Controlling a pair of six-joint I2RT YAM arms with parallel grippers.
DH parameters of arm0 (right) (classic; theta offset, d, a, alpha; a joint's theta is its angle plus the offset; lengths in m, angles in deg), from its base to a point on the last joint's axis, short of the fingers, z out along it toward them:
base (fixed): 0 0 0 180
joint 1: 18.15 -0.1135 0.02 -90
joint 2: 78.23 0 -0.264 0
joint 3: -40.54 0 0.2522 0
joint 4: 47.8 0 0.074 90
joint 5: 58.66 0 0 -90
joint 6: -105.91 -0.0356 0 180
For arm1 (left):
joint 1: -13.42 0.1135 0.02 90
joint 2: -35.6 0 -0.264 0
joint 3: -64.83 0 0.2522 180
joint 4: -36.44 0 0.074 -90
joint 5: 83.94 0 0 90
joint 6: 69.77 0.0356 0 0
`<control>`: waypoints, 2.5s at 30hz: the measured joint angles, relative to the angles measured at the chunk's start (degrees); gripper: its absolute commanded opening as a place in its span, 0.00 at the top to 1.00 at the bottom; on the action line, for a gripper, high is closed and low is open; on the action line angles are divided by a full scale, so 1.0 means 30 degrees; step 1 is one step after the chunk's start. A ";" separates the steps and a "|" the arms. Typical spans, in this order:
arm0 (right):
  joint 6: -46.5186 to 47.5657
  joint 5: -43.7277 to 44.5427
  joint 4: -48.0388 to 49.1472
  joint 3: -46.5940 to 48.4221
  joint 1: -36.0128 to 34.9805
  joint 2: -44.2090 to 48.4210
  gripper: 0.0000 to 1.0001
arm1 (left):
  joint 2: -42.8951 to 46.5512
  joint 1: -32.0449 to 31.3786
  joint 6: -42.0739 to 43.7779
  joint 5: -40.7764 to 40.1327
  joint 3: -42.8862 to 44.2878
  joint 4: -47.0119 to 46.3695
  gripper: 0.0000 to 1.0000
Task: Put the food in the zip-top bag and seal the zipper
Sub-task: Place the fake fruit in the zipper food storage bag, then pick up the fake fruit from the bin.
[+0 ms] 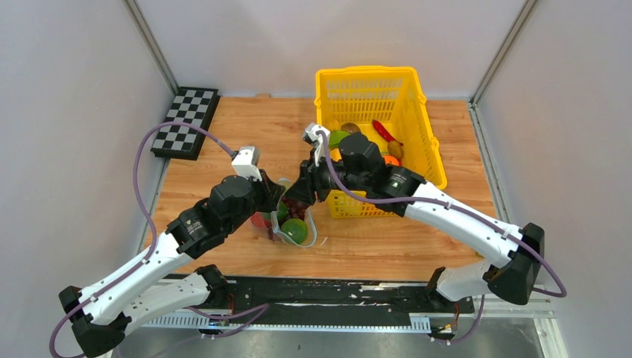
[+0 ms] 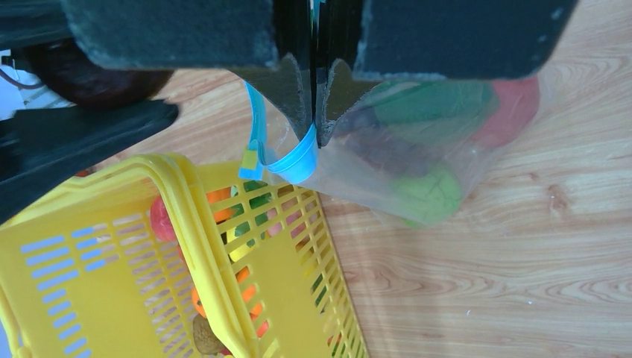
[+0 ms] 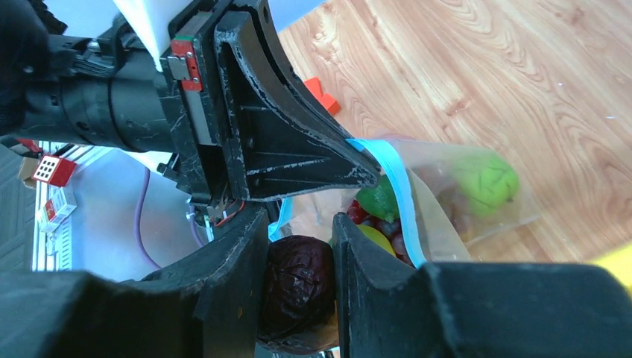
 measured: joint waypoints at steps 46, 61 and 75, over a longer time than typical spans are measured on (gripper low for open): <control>0.0321 0.1647 0.4430 -0.2565 -0.1384 -0.3191 0.45 | 0.1027 0.0386 -0.0255 -0.0882 -0.0277 0.0641 0.97; 0.1144 0.1005 0.4036 -0.2696 -0.1384 -0.1246 0.52 | 0.1020 0.0401 -0.0291 -0.0874 -0.0313 0.0612 0.97; 0.3111 0.7023 0.1836 -0.2834 -0.0867 0.4153 0.44 | 0.0714 0.0401 -0.0291 -0.0845 -0.0313 0.0423 0.97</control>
